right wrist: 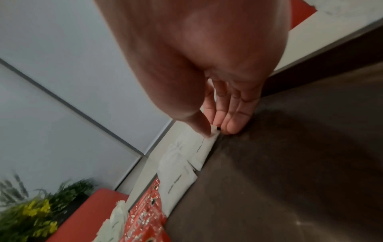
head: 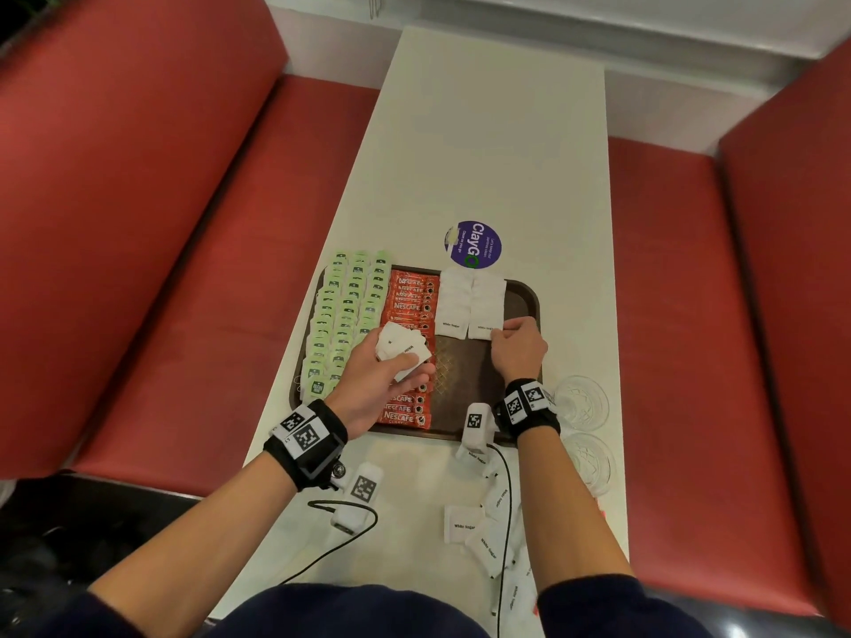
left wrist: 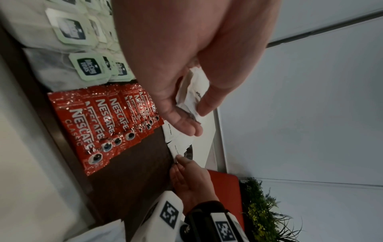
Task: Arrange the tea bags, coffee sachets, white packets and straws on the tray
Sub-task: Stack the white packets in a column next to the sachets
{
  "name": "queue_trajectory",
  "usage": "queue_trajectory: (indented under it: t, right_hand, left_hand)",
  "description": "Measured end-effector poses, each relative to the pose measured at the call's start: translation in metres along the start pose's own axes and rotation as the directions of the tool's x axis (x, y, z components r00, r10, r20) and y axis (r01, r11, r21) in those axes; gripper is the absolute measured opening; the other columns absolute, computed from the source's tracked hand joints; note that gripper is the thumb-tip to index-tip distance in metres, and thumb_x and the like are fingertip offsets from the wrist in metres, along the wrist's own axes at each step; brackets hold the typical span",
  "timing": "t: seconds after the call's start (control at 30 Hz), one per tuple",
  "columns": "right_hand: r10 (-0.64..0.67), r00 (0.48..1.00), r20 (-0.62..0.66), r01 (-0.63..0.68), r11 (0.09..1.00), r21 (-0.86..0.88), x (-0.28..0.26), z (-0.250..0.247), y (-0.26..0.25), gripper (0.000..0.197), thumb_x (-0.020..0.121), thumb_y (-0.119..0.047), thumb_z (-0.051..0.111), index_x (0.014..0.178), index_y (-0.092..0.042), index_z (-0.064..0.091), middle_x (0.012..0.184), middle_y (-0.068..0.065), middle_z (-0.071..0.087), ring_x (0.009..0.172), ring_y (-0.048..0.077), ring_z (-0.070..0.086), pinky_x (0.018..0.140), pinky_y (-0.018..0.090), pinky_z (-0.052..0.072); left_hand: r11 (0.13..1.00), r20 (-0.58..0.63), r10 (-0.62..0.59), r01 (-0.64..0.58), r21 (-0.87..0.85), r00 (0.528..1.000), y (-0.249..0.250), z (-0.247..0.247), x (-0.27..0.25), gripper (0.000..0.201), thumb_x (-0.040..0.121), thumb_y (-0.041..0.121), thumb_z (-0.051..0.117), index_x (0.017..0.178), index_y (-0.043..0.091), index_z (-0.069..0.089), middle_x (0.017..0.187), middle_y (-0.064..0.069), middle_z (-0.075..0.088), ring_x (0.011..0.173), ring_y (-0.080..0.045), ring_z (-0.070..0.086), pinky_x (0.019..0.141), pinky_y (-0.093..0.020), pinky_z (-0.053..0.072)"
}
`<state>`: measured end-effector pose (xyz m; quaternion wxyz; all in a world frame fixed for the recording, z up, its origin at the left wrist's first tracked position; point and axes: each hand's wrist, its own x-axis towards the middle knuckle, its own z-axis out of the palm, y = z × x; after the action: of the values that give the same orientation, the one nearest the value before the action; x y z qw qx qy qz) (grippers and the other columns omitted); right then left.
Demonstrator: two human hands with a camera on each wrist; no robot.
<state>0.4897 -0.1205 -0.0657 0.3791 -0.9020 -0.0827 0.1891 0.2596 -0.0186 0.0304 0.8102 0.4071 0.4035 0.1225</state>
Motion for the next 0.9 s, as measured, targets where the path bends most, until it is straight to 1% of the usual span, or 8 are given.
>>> queue_trajectory:
  t: [0.17, 0.3, 0.43, 0.57, 0.67, 0.73, 0.8, 0.9]
  right_hand:
    - [-0.061, 0.998, -0.026, 0.059, 0.996, -0.069, -0.006, 0.001, -0.004, 0.028, 0.097, -0.021, 0.072, 0.118, -0.009, 0.058, 0.124, 0.015, 0.061, 0.106, 0.027, 0.054, 0.092, 0.033, 0.040]
    - [-0.116, 0.993, 0.011, 0.116, 0.982, -0.146, -0.008, 0.003, -0.008, 0.044, 0.091, -0.031, 0.081, 0.120, -0.013, 0.054, 0.129, 0.013, 0.056, 0.118, 0.033, 0.051, 0.096, 0.037, 0.039]
    - [-0.162, 0.987, 0.020, 0.163, 0.966, -0.202, -0.006, 0.004, -0.005, 0.042, 0.091, -0.027, 0.082, 0.121, -0.010, 0.057, 0.129, 0.015, 0.057, 0.120, 0.039, 0.053, 0.103, 0.045, 0.043]
    - [-0.161, 0.986, 0.032, 0.165, 0.962, -0.217, -0.009, 0.001, -0.009, 0.041, 0.094, -0.030, 0.080, 0.124, -0.011, 0.059, 0.131, 0.014, 0.057, 0.121, 0.038, 0.054, 0.101, 0.043, 0.043]
    - [-0.179, 0.984, -0.015, 0.177, 0.980, -0.086, -0.024, -0.009, -0.023, 0.036, 0.098, -0.038, 0.075, 0.124, -0.017, 0.061, 0.129, 0.009, 0.061, 0.119, 0.029, 0.058, 0.095, 0.035, 0.043]
    - [-0.159, 0.987, 0.037, 0.155, 0.984, 0.090, -0.046, -0.021, -0.039, 0.032, 0.101, -0.046, 0.071, 0.120, -0.021, 0.065, 0.120, 0.000, 0.069, 0.111, 0.018, 0.067, 0.087, 0.029, 0.050]
    - [-0.123, 0.972, 0.199, 0.066, 0.960, 0.271, -0.076, -0.034, -0.054, 0.037, 0.101, -0.058, 0.068, 0.116, -0.025, 0.068, 0.110, -0.005, 0.075, 0.098, 0.014, 0.074, 0.076, 0.026, 0.059]
    - [-0.129, 0.887, 0.443, -0.072, 0.910, 0.409, -0.114, -0.040, -0.053, 0.044, 0.099, -0.064, 0.069, 0.114, -0.022, 0.074, 0.105, 0.002, 0.080, 0.097, 0.024, 0.078, 0.086, 0.035, 0.062]
  left_hand:
    - [1.000, -0.004, 0.007, -0.007, 0.005, 1.000, -0.002, -0.001, 0.002, 0.038, 0.104, -0.002, 0.064, 0.138, 0.012, 0.058, 0.118, -0.016, 0.078, 0.111, -0.035, 0.077, 0.098, -0.044, 0.063]
    - [1.000, -0.007, 0.010, -0.010, 0.020, 1.000, -0.004, 0.000, 0.003, 0.039, 0.103, -0.001, 0.065, 0.139, 0.012, 0.057, 0.121, -0.017, 0.077, 0.111, -0.035, 0.077, 0.102, -0.047, 0.061]
    - [1.000, -0.006, 0.009, -0.009, 0.023, 1.000, -0.004, 0.001, 0.004, 0.038, 0.103, 0.000, 0.067, 0.138, 0.013, 0.057, 0.123, -0.018, 0.076, 0.111, -0.035, 0.077, 0.102, -0.048, 0.061]
    - [0.999, -0.003, 0.019, -0.019, 0.041, 1.000, -0.004, 0.001, 0.004, 0.039, 0.101, 0.004, 0.072, 0.136, 0.014, 0.059, 0.123, -0.017, 0.076, 0.111, -0.035, 0.077, 0.100, -0.047, 0.062]
    - [0.996, -0.008, 0.040, -0.039, 0.080, 0.999, -0.006, 0.001, 0.004, 0.043, 0.097, 0.010, 0.079, 0.135, 0.014, 0.061, 0.124, -0.015, 0.076, 0.113, -0.033, 0.076, 0.100, -0.049, 0.062]
    - [0.994, -0.023, 0.050, -0.048, 0.095, 0.998, -0.007, 0.002, 0.003, 0.046, 0.093, 0.012, 0.083, 0.134, 0.016, 0.063, 0.124, -0.010, 0.077, 0.116, -0.030, 0.075, 0.098, -0.048, 0.063]
    - [0.992, -0.024, 0.069, -0.066, 0.107, 0.997, -0.007, 0.004, 0.001, 0.047, 0.090, 0.015, 0.086, 0.132, 0.018, 0.065, 0.122, -0.004, 0.078, 0.117, -0.025, 0.074, 0.092, -0.041, 0.065]
    - [0.988, -0.024, 0.115, -0.112, 0.107, 0.993, -0.009, 0.008, -0.003, 0.047, 0.089, 0.017, 0.087, 0.131, 0.017, 0.067, 0.120, -0.004, 0.079, 0.107, -0.019, 0.075, 0.077, -0.030, 0.062]
